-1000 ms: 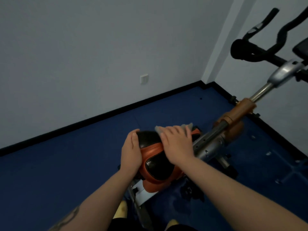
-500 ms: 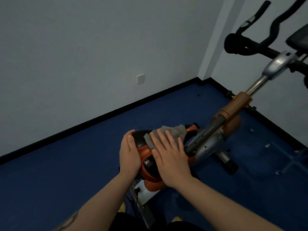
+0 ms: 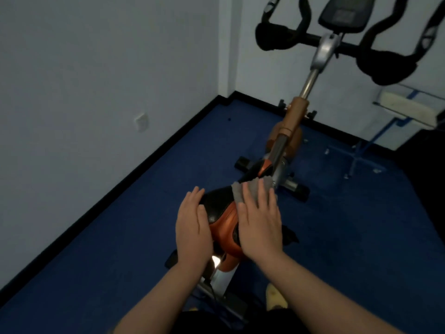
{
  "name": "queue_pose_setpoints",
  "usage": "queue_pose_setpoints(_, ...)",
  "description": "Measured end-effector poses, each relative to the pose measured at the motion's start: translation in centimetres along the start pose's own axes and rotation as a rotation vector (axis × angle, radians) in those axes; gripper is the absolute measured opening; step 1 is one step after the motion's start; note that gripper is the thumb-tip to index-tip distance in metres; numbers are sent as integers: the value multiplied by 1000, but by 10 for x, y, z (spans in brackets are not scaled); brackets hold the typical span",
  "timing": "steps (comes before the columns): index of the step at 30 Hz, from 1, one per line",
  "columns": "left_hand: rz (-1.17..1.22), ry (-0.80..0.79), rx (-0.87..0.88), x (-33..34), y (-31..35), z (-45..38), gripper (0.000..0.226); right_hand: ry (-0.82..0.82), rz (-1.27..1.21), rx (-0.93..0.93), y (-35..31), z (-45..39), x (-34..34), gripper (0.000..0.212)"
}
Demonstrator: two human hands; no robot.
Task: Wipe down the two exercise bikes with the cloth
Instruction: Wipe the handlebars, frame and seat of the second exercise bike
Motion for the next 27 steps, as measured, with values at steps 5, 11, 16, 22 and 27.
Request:
queue_pose_setpoints(5,97,-164,25,-7,-1,-22,34,39,93,-11,-3,49,7,67)
queue_pose_setpoints(11,5,-373,97,10,13,-56,35,1,-99,300,-5,9,2,60)
queue_pose_setpoints(16,-209,-403,83,16,8,-56,36,84,33,198,-6,55,15,62)
queue_pose_setpoints(22,-192,-414,103,15,8,-59,34,58,-163,403,-4,19,4,60)
queue_pose_setpoints(27,-169,-399,101,15,8,-59,32,87,-94,348,0,33,8,60)
Point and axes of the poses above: each hand's wrist, its own z-axis away from the middle knuckle, its own x-axis out of the palm, y = z × x, the point moved 5 cm from there along -z, towards the middle knuckle, and after that the axes turned 15 degrees about x, right-handed, at the moved point
